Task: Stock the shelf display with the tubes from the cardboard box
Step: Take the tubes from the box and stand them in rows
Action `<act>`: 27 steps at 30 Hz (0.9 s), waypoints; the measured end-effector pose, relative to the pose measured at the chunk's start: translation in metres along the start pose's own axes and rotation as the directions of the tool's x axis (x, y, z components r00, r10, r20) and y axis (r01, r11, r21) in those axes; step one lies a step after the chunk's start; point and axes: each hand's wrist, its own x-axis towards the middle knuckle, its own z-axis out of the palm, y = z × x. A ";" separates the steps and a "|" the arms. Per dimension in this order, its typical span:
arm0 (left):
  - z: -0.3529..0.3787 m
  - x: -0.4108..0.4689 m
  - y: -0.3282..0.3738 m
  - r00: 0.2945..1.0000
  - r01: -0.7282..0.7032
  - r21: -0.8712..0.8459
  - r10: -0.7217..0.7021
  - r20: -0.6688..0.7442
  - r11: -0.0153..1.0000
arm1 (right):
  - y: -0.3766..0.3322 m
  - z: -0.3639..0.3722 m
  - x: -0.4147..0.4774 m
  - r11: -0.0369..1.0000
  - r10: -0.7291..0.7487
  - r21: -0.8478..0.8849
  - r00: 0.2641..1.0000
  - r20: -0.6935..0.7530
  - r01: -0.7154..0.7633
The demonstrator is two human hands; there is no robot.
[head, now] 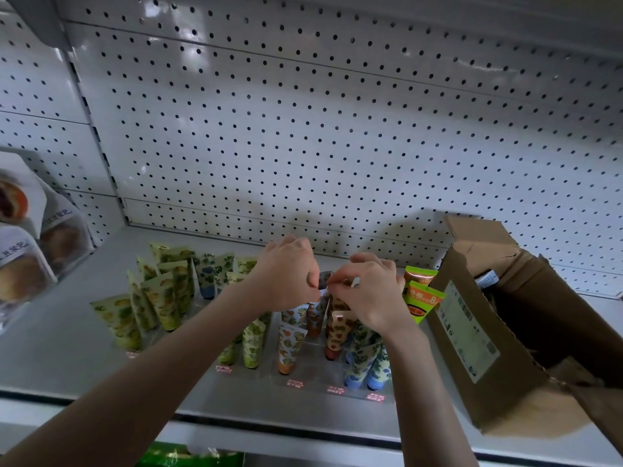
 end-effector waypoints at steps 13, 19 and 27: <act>0.001 -0.002 0.002 1.000 0.002 0.005 -0.002 -0.015 1.000 | 0.008 0.005 0.003 0.995 -0.018 0.096 0.999 -0.050 0.023; 0.002 -0.002 0.001 1.000 0.004 -0.002 -0.004 -0.018 1.000 | 0.012 0.007 0.002 0.982 -0.037 0.175 0.987 -0.158 0.065; -0.001 -0.001 -0.003 0.997 0.020 -0.075 -0.025 -0.067 0.997 | 0.009 -0.005 -0.003 0.953 -0.061 0.281 0.983 -0.173 0.109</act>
